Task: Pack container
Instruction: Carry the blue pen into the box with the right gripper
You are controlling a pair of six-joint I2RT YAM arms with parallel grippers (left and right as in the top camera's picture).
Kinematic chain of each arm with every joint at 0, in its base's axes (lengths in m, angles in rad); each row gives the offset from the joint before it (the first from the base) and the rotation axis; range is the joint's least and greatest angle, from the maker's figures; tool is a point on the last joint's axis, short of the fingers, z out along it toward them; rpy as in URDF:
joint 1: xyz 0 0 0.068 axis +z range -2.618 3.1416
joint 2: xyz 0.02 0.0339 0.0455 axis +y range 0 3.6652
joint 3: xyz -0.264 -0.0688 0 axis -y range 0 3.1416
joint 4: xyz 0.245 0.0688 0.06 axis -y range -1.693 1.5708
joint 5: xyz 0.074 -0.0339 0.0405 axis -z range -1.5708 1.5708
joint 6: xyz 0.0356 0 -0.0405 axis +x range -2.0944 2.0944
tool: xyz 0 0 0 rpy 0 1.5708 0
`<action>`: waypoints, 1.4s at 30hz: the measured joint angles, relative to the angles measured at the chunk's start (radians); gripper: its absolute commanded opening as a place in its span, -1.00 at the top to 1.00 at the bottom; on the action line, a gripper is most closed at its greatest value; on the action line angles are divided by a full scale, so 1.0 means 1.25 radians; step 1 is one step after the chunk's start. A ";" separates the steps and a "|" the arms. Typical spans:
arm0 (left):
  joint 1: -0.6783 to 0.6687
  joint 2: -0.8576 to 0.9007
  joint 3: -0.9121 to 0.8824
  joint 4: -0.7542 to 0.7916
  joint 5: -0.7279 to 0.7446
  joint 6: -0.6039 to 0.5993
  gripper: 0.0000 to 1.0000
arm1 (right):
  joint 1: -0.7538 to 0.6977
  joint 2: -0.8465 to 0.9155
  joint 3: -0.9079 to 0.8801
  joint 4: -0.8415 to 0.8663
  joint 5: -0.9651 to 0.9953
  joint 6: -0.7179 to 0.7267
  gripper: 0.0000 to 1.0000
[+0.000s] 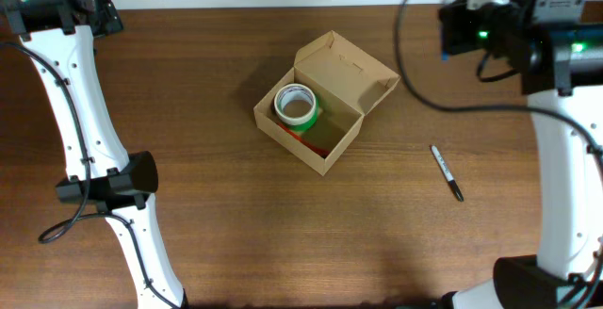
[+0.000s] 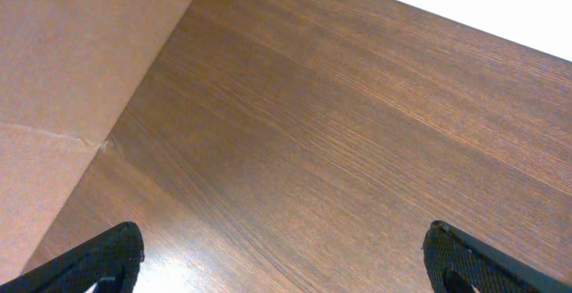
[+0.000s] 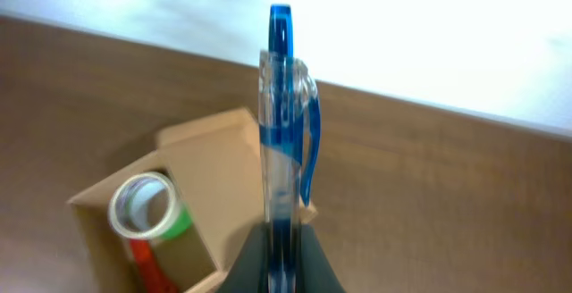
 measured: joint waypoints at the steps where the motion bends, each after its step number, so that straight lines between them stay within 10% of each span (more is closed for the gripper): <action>1: 0.000 0.000 0.000 0.000 0.000 0.000 -1.00 | 0.031 0.003 0.010 -0.013 0.012 -0.017 0.92; 15: 0.000 0.000 0.000 0.000 0.000 0.000 -1.00 | 0.326 0.325 0.010 -0.167 0.081 -0.137 0.92; 42: 0.000 0.000 0.000 0.000 0.000 0.000 -1.00 | 0.395 0.462 0.010 -0.129 0.015 -0.126 0.92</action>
